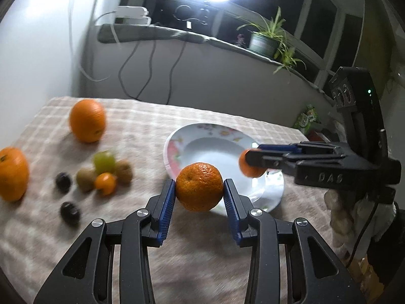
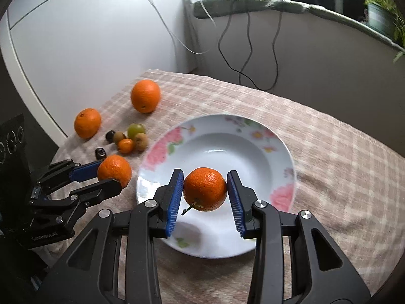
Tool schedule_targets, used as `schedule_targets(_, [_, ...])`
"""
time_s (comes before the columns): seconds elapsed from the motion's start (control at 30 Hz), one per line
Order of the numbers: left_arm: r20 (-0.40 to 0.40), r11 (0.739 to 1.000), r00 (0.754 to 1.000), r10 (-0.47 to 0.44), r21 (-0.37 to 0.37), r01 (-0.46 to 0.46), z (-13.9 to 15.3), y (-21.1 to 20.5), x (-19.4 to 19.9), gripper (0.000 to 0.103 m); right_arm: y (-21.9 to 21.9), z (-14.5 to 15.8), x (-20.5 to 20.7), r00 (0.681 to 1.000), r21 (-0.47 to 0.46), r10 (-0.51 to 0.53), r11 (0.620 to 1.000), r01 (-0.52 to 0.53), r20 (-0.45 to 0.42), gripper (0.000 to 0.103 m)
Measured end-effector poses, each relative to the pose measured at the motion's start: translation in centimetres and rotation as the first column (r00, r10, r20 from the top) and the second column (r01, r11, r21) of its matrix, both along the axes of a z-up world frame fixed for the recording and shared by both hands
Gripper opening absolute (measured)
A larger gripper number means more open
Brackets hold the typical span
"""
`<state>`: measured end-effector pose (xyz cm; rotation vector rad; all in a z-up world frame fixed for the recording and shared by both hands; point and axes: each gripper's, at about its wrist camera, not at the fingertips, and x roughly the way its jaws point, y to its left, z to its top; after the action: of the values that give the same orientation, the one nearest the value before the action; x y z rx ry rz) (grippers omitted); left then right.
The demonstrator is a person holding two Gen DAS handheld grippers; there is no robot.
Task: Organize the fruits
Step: 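Carry both held tangerines over the white floral plate, then open both tools to drop the tangerines onto the plate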
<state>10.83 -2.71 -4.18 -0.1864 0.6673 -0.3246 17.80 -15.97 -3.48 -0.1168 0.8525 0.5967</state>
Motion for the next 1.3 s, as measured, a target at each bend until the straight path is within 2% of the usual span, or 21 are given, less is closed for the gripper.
schedule_targets(0.3, [-0.016,0.999,0.999,-0.049,0.015,0.049,-0.8,-2.7,1.9,0.037,-1.5,-1.1,0.6,0.999,0.001,-0.032,0.999,0.032,-0.012,0.038])
schedule_targets(0.77, [-0.03,0.997,0.997,-0.066,0.037,0.067,-1.4,-3.7,2.6,0.037,-2.0,-1.8,1.5,0.999,0.017,-0.038,0.999,0.038,-0.034,0.038])
schedule_targets(1.0, [-0.043,0.998,0.997,-0.063,0.024,0.064,-1.5,-3.4,3.0,0.038,-1.7,-1.8,1.4,0.999,0.012,-0.033,0.999,0.034,-0.034,0.039])
schedule_targets(1.07, [-0.044,0.997,0.997,-0.065,0.024,0.067,-1.5,-3.4,3.0,0.039,-1.7,-1.7,1.4,0.999,0.014,-0.032,0.999,0.032,-0.034,0.045])
schedule_targets(1.1, [-0.042,0.998,0.997,-0.063,0.025,0.064,-1.5,-3.4,2.9,0.047,-1.7,-1.6,1.4,0.999,0.019,-0.033,0.999,0.034,-0.033,0.049])
schedule_targets(1.13, [-0.035,0.998,0.998,-0.061,0.022,0.062,-1.4,-3.3,2.8,0.05,-1.8,-1.5,1.3,0.999,0.022,-0.039,0.999,0.039,-0.028,0.058])
schedule_targets(1.17, [-0.031,0.998,0.998,-0.06,0.02,0.061,-1.3,-3.3,2.8,0.051,-1.8,-1.4,1.3,0.999,0.025,-0.04,0.999,0.041,-0.026,0.062])
schedule_targets(1.3, [-0.028,0.998,0.998,-0.055,0.02,0.056,-1.2,-3.2,2.7,0.051,-1.9,-0.8,1.1,0.999,0.03,-0.045,0.999,0.046,-0.015,0.064])
